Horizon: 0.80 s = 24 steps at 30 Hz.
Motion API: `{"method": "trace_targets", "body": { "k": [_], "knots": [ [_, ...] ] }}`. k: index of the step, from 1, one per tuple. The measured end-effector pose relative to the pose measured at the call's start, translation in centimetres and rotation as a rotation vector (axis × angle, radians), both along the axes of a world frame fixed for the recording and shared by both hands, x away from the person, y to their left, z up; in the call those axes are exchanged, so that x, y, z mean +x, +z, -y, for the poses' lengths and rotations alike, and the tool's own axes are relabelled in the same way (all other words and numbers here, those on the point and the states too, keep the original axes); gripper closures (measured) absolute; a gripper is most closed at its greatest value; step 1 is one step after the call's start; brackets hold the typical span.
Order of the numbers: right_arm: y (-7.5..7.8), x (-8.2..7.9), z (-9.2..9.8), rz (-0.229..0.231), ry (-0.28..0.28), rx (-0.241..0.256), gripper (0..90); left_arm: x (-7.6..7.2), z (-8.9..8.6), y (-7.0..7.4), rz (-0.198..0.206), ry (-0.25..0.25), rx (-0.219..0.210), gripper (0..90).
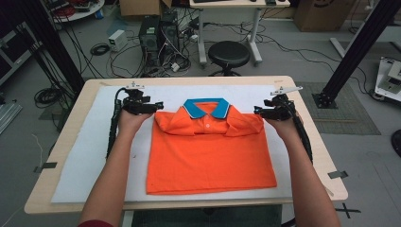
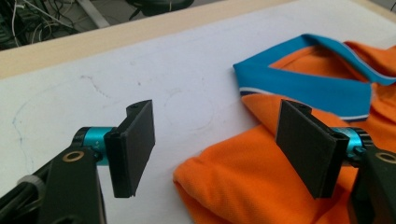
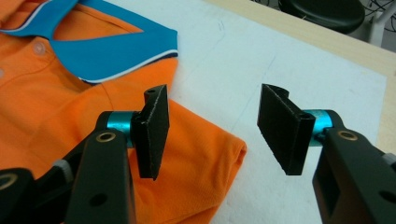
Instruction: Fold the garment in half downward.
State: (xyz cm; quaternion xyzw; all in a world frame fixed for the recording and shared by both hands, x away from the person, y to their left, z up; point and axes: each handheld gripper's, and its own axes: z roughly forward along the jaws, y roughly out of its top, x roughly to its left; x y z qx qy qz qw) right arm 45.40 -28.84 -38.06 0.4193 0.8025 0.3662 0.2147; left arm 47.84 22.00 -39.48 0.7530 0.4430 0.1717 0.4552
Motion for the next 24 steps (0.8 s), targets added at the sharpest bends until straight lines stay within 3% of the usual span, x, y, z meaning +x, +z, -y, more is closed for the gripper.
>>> {"method": "trace_targets", "body": {
  "k": [3, 11, 24],
  "knots": [
    [0.5, 0.0, -0.3, 0.02, 0.002, 0.008, 42.8, -0.1, 0.0, 0.2, 0.006, 0.001, -0.012, 27.5],
    [0.9, 0.6, -1.6, 0.008, 0.016, -0.012, 39.3, 0.2, 0.6, 0.4, -0.011, -0.023, -0.02, 24.9],
    [-0.1, 2.1, -3.6, -0.019, 0.034, -0.025, 32.4, 1.2, 4.1, 0.2, -0.03, -0.077, -0.007, 23.5]
  ]
}}
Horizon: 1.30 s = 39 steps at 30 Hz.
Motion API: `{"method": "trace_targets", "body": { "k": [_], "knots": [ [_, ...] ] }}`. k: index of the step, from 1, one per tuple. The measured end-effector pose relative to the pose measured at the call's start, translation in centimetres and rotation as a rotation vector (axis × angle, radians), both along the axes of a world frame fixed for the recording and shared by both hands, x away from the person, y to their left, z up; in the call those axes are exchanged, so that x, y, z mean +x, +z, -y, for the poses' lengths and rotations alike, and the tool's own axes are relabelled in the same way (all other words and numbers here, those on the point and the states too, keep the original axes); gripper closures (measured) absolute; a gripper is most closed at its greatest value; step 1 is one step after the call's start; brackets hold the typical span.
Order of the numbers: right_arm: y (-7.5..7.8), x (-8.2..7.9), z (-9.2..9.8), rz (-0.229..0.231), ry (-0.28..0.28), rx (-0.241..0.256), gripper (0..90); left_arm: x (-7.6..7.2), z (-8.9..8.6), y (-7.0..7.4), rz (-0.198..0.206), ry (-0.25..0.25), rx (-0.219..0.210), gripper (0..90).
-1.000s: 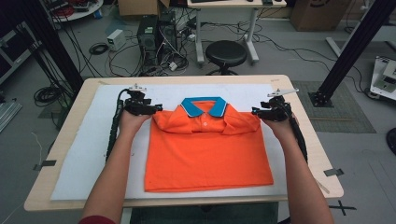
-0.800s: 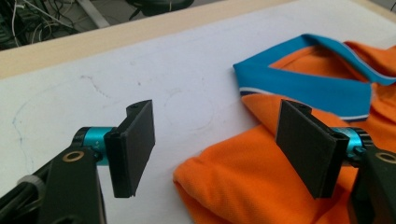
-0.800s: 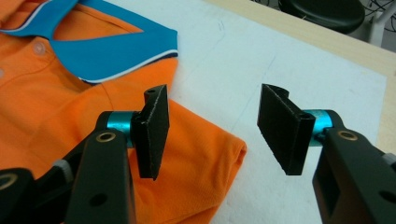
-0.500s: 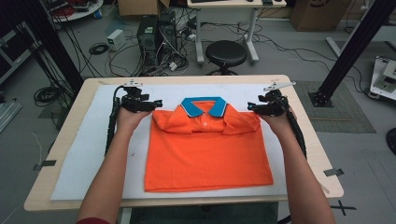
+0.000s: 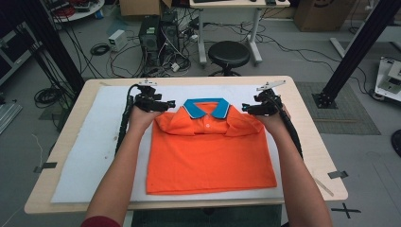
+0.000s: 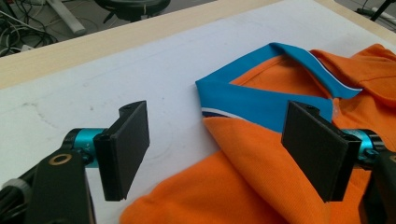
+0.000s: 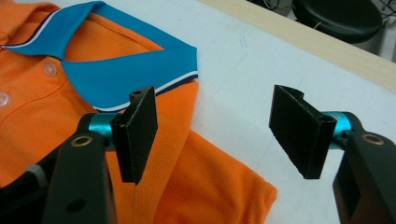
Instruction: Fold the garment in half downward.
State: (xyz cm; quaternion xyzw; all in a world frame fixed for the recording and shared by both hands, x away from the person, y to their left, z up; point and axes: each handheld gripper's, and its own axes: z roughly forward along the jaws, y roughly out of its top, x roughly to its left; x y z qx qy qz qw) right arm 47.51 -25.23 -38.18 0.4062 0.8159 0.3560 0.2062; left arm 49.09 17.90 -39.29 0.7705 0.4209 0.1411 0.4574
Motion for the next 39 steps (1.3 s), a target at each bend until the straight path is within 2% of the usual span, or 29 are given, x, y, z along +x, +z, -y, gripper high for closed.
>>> {"method": "trace_targets", "body": {
  "k": [6, 12, 14, 24, 27, 28, 33, 37, 39],
  "knots": [
    [-0.4, 0.6, -0.1, -0.028, -0.014, -0.013, 30.8, 0.6, 1.1, -0.5, -0.026, -0.004, 0.009, 22.8],
    [-0.8, 1.6, -0.9, -0.043, -0.016, -0.018, 29.0, 1.5, 2.9, -0.8, -0.047, -0.02, 0.052, 22.8],
    [-1.0, 1.9, -1.2, -0.044, -0.011, -0.017, 28.8, 1.8, 3.3, -1.0, -0.054, -0.009, 0.066, 22.7],
    [-2.6, 3.2, -2.1, -0.078, 0.0, -0.026, 27.2, 2.8, 4.3, -2.8, -0.101, -0.014, 0.094, 22.7],
    [-2.8, 3.5, -2.3, -0.086, -0.004, -0.019, 27.1, 3.1, 4.6, -3.6, -0.116, -0.002, 0.106, 22.7],
    [-3.2, 3.7, -2.6, -0.103, -0.01, -0.018, 27.1, 3.2, 4.7, -4.0, -0.128, 0.005, 0.126, 22.7],
    [-4.0, 4.3, -3.1, -0.136, -0.018, -0.018, 27.3, 3.4, 4.9, -4.6, -0.14, 0.015, 0.143, 22.7],
    [-4.6, 4.6, -3.4, -0.157, -0.029, -0.009, 28.3, 3.4, 4.9, -4.8, -0.142, 0.017, 0.153, 26.4],
    [-5.1, 4.8, -3.5, -0.17, -0.033, -0.007, 34.6, 3.3, 5.0, -5.0, -0.143, 0.021, 0.159, 32.1]
  ]
}}
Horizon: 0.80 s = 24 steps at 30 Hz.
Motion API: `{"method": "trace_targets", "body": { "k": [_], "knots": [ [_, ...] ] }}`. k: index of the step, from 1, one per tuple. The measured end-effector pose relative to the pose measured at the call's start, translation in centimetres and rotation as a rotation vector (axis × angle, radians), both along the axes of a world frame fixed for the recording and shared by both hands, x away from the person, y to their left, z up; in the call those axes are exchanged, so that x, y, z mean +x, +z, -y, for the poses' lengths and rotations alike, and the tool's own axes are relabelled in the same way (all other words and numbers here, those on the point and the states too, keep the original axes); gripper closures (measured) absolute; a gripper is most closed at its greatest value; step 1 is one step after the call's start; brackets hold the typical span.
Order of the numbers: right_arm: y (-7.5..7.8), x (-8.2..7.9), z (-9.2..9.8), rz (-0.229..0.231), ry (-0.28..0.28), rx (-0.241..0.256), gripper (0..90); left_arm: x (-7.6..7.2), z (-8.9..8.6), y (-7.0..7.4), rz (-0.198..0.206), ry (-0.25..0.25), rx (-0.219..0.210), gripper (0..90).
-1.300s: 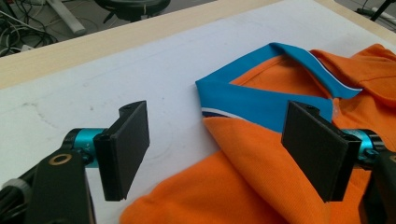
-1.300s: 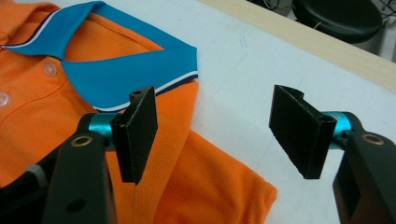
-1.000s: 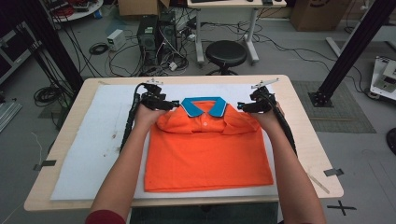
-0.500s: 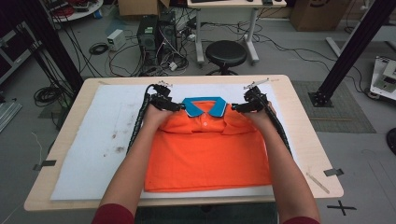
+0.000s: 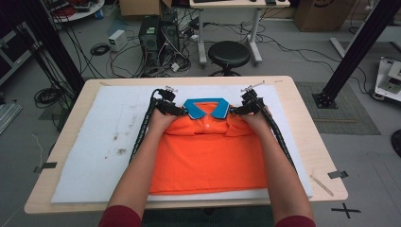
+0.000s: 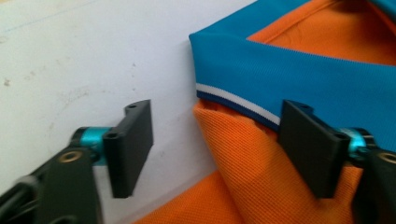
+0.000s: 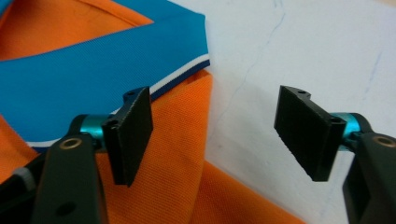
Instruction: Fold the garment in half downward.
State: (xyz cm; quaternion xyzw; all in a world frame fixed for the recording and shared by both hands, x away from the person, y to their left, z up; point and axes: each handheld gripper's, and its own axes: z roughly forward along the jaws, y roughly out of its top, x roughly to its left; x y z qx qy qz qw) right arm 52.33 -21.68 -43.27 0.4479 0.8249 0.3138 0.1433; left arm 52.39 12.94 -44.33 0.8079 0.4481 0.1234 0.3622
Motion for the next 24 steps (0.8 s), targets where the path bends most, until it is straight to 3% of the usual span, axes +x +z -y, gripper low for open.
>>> {"method": "trace_targets", "body": {
  "k": [1, 3, 4, 6, 8, 12, 15, 24],
  "knots": [
    [-0.2, 0.1, -0.1, -0.003, 0.006, -0.002, 36.1, 0.0, 0.0, -0.2, -0.007, -0.008, -0.005, 37.8],
    [-0.7, 0.2, -0.4, -0.012, 0.016, -0.012, 51.8, -0.3, 0.1, -0.3, 0.022, 0.0, 0.016, 47.7],
    [-0.8, 0.2, -0.6, -0.018, 0.032, -0.014, 59.8, -0.4, 0.2, -0.3, 0.024, -0.02, 0.012, 55.2],
    [-0.8, 0.0, -1.0, -0.004, 0.062, -0.021, 76.1, -0.5, 0.3, -0.2, 0.013, -0.043, -0.008, 74.0],
    [-0.6, -0.3, -1.6, 0.022, 0.085, -0.067, 85.1, -0.8, 0.8, 0.1, 0.035, -0.067, 0.012, 81.4],
    [0.1, -0.8, -1.8, 0.054, 0.105, -0.105, 86.7, -1.1, 0.7, 0.7, 0.057, -0.08, 0.002, 83.3],
    [0.8, -1.1, -1.7, 0.068, 0.106, -0.104, 87.0, -1.3, 0.6, 1.2, 0.068, -0.087, -0.001, 83.5],
    [3.0, -2.2, -1.3, 0.138, 0.116, -0.083, 87.0, -2.6, 0.2, 4.0, 0.153, -0.115, -0.038, 83.6]
  ]
}}
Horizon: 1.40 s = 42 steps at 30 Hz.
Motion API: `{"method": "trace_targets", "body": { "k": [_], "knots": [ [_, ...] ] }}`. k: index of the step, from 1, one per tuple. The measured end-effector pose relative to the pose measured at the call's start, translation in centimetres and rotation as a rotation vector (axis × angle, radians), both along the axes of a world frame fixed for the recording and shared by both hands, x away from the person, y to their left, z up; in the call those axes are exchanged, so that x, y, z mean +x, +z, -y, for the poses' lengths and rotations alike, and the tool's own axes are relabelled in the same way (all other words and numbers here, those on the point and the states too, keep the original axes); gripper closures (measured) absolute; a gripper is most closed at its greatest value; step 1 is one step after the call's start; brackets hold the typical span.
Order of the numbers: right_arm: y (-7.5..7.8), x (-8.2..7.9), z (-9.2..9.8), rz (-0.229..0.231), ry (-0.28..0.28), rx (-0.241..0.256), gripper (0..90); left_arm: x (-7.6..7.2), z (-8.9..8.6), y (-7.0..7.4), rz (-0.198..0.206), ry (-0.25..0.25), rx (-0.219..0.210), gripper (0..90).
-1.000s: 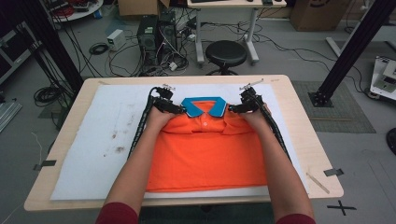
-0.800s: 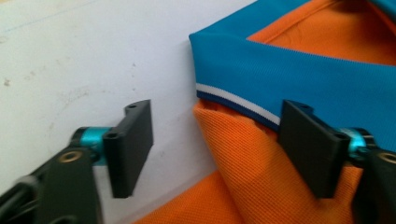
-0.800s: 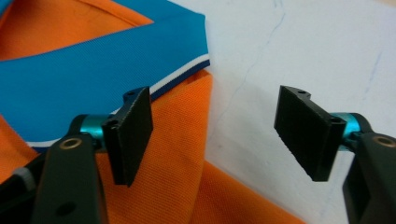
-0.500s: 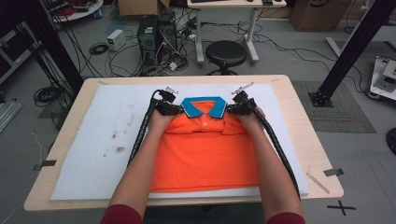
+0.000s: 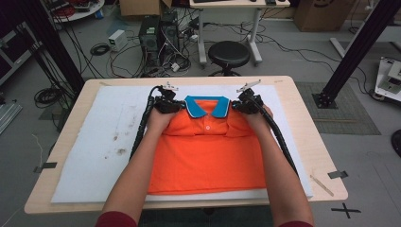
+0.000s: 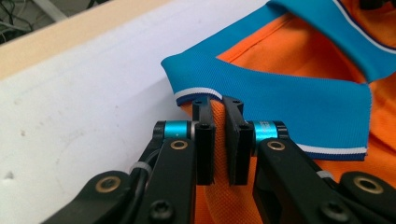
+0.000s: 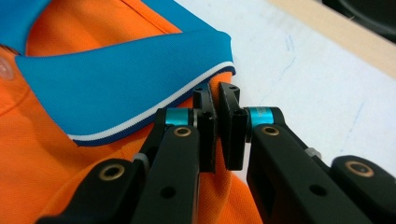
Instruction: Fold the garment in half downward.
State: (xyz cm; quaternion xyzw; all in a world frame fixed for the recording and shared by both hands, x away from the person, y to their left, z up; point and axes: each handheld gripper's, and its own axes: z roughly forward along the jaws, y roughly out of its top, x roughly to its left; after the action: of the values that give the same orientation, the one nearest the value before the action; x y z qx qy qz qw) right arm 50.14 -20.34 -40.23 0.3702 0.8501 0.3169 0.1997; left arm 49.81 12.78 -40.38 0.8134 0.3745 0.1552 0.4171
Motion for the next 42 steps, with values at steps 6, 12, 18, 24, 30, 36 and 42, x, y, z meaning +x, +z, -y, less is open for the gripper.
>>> {"method": "trace_targets", "body": {
  "k": [6, 12, 18, 24, 30, 36, 42],
  "knots": [
    [1.7, -1.3, 0.2, 0.035, 0.018, 0.024, 87.0, -1.1, -0.4, 1.5, 0.036, -0.018, -0.034, 83.5],
    [2.9, -2.3, 0.4, 0.048, 0.034, 0.042, 87.0, -2.1, -0.7, 2.3, 0.061, -0.039, -0.058, 83.6],
    [3.7, -4.1, 0.7, 0.064, 0.072, 0.073, 87.0, -3.8, -1.2, 2.7, 0.078, -0.073, -0.088, 83.6],
    [3.6, -5.9, 1.4, 0.06, 0.097, 0.108, 87.0, -6.0, -1.5, 2.6, 0.108, -0.117, -0.117, 83.6],
    [3.2, -7.9, 2.0, 0.062, 0.13, 0.13, 87.0, -7.7, -1.6, 2.2, 0.12, -0.148, -0.13, 83.7],
    [2.6, -9.8, 2.2, 0.065, 0.16, 0.145, 87.0, -9.2, -1.8, 2.0, 0.13, -0.176, -0.131, 83.7],
    [1.9, -11.2, 2.4, 0.065, 0.179, 0.151, 86.9, -10.9, -1.9, 1.3, 0.136, -0.197, -0.146, 83.7]
  ]
}}
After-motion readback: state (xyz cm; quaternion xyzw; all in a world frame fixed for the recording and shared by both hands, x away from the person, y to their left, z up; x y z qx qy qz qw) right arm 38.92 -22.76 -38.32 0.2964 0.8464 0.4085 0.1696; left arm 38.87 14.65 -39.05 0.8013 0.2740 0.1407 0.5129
